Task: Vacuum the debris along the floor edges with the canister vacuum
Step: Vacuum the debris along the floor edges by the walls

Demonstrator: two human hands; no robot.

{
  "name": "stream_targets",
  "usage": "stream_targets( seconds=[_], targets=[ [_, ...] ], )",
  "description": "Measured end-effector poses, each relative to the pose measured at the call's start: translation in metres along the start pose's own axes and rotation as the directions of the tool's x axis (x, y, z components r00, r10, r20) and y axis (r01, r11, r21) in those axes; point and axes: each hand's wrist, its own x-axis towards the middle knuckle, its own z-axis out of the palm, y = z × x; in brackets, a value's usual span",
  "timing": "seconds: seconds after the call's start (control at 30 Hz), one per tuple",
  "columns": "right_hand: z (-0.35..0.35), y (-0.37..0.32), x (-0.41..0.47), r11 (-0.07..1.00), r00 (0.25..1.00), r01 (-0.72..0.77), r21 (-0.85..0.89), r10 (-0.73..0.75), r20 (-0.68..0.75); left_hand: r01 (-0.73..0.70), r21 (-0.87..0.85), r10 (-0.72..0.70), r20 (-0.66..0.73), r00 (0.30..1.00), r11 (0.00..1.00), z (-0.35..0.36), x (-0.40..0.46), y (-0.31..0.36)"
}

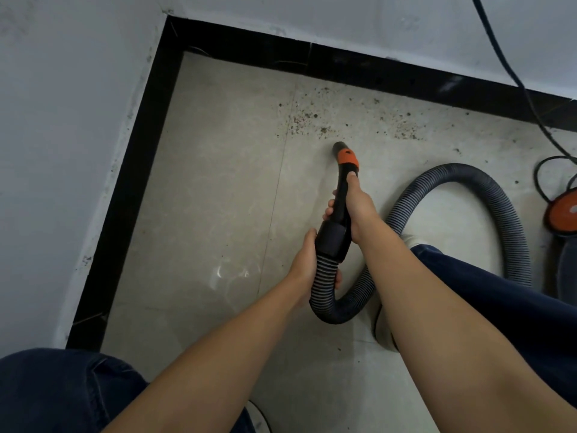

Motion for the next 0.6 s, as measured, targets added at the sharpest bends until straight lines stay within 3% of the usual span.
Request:
stream_targets(
  seconds=[0.37, 0.6],
  targets=[
    [0.068, 0.018, -0.003, 0.974, 0.982, 0.075, -0.214, -0.035, 0.185, -0.159, -0.176, 0.135, -0.138, 0.981, 0.972, -0.037, -0.004, 0.000],
    [0.088, 0.018, 0.001, 0.976, 0.981, 0.079, -0.205, -0.040, 0.189, -0.191, -0.173, 0.160, -0.178, 0.971, 0.966, -0.054, 0.001, 0.012]
  ],
)
